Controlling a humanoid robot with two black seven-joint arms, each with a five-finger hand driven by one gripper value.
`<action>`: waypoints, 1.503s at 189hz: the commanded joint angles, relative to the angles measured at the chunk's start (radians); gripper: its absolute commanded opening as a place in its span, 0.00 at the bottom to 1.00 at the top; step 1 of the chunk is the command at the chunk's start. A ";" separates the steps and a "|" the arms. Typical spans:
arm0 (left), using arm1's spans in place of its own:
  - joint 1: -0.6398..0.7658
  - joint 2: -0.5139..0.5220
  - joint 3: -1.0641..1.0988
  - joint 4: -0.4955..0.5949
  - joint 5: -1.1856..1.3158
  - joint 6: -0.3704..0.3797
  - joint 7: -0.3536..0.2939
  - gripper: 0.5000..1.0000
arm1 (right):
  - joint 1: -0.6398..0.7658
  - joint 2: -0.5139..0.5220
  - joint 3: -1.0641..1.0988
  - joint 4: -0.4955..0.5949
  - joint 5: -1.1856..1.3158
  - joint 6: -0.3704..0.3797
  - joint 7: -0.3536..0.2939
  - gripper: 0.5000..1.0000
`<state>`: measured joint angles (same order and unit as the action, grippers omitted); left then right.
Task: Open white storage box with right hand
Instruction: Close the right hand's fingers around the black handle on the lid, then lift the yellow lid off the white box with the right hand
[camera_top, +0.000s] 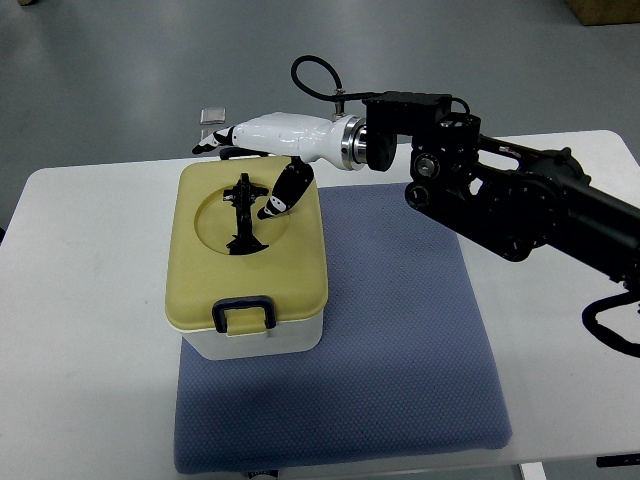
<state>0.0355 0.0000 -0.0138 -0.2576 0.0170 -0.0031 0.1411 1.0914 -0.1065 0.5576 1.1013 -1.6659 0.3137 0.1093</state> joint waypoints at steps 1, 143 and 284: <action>0.000 0.000 0.000 0.000 0.000 0.000 0.000 1.00 | -0.008 0.011 0.007 0.000 0.002 -0.016 0.000 0.81; 0.000 0.000 -0.003 0.006 0.000 0.000 0.008 1.00 | -0.013 0.034 0.016 0.015 0.018 -0.044 0.010 0.00; 0.000 0.000 0.000 0.001 0.000 0.000 0.008 1.00 | 0.007 -0.559 0.124 0.203 0.143 0.174 0.130 0.00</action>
<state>0.0353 0.0000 -0.0153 -0.2505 0.0168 -0.0031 0.1488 1.1215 -0.5410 0.6914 1.3078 -1.5246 0.4792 0.1918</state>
